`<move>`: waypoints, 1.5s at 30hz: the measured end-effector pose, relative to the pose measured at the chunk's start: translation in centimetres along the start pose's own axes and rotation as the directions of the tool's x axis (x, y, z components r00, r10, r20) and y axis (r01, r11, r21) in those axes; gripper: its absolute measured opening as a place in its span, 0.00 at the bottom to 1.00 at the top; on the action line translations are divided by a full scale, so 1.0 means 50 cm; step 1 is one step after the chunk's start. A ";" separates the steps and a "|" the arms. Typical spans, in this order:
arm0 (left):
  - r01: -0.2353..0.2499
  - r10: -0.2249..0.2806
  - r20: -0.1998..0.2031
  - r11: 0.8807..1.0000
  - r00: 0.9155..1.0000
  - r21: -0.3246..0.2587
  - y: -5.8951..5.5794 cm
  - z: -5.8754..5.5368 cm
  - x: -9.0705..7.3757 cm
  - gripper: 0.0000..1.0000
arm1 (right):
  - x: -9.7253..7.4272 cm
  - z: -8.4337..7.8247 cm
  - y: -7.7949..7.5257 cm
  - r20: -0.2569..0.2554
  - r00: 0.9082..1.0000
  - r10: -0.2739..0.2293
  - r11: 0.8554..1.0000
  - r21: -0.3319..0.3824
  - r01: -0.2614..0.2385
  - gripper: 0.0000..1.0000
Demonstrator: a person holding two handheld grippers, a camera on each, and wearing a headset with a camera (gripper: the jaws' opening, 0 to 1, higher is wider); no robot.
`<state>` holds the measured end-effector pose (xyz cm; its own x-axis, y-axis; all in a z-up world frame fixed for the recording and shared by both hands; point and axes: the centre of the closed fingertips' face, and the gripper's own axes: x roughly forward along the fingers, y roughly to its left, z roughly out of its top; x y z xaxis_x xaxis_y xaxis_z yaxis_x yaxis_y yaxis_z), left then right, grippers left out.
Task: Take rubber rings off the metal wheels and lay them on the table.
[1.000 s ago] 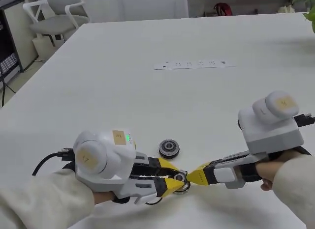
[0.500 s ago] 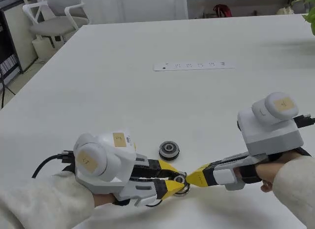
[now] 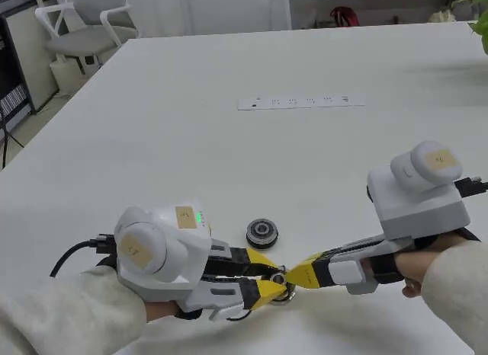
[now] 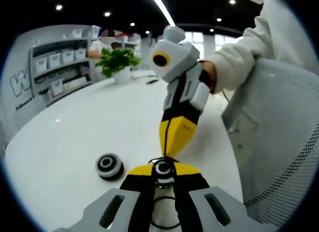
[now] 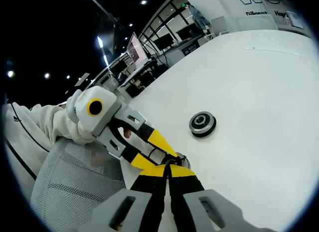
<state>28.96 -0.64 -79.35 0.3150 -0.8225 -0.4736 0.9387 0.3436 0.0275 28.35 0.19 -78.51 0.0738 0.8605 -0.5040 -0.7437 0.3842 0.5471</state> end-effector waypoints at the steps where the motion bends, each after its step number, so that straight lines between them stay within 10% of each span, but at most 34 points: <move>1: 0.000 0.000 0.000 1.000 1.000 0.000 0.000 0.000 0.000 0.14 | 0.000 0.001 0.001 0.001 1.000 0.002 1.000 -0.001 -0.002 0.00; 6: 0.000 0.000 0.000 1.000 1.000 0.000 0.000 0.000 0.001 0.14 | 0.002 0.019 0.023 0.053 0.996 0.066 0.998 0.015 -0.067 0.00; 45: 0.018 -0.014 -0.062 0.997 0.998 0.071 -0.009 0.009 -0.007 0.18 | -0.004 0.009 -0.003 0.018 1.000 0.023 1.000 -0.004 -0.023 0.00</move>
<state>28.47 -0.71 -78.79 0.2924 -0.7976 -0.5276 0.9519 0.2954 0.0811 28.74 0.12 -78.17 0.0684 0.8751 -0.4792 -0.7478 0.3629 0.5560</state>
